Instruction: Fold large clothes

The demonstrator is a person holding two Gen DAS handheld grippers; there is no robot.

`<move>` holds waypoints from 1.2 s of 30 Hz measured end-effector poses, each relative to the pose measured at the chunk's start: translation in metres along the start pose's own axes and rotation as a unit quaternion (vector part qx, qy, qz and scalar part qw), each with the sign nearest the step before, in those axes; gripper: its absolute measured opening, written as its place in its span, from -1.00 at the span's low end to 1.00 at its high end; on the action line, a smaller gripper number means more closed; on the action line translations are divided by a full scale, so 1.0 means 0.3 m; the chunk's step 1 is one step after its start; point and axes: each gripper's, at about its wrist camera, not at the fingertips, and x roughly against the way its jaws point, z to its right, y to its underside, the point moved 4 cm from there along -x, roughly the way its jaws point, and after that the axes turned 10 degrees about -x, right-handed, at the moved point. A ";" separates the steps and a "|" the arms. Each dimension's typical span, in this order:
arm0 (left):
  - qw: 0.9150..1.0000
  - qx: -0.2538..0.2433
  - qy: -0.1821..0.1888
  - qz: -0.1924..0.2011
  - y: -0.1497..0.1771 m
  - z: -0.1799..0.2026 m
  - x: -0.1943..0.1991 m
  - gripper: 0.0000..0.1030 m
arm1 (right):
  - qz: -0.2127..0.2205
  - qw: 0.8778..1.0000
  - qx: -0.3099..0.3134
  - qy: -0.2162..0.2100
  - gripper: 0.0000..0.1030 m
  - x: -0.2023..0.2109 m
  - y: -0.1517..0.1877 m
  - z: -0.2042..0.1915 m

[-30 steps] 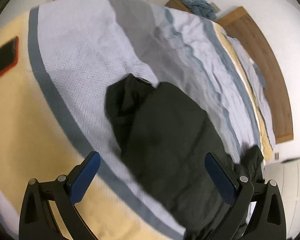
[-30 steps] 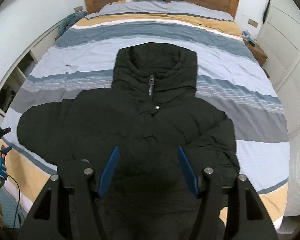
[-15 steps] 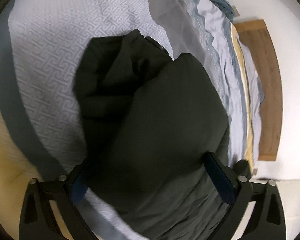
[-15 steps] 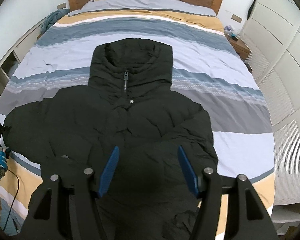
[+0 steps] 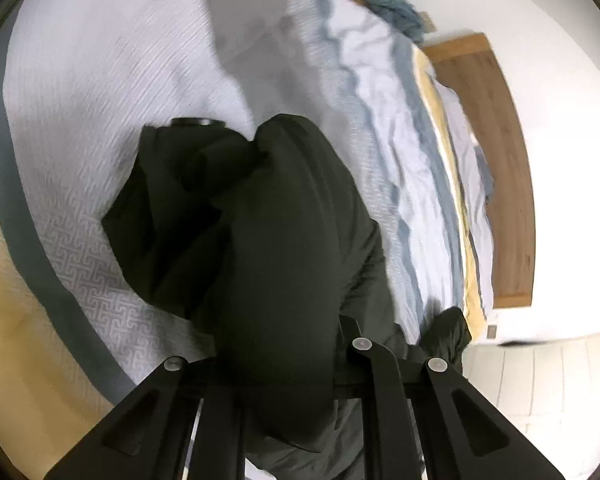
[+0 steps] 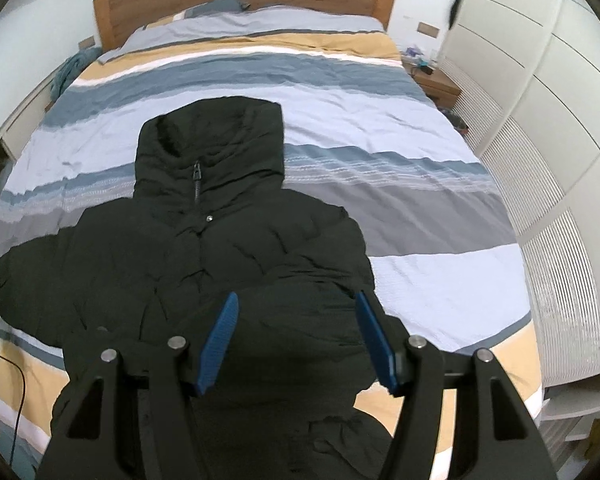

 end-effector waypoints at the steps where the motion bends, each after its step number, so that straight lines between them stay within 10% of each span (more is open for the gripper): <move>1: 1.000 -0.010 0.001 0.003 -0.003 0.023 0.012 -0.75 | 0.001 1.000 -0.002 -0.001 0.16 0.003 0.001 0.008; 15: 0.973 -0.225 0.041 0.005 0.174 0.547 0.182 -0.76 | 0.025 0.997 -0.071 -0.020 0.16 0.086 0.013 0.199; 25: 0.917 -0.388 0.066 -0.062 0.501 0.874 0.108 -0.76 | 0.031 0.995 -0.095 -0.017 0.16 0.106 0.061 0.319; 36: 0.862 -0.484 0.045 -0.144 0.842 0.931 -0.070 -0.76 | 0.023 0.990 -0.140 -0.002 0.16 0.083 0.125 0.477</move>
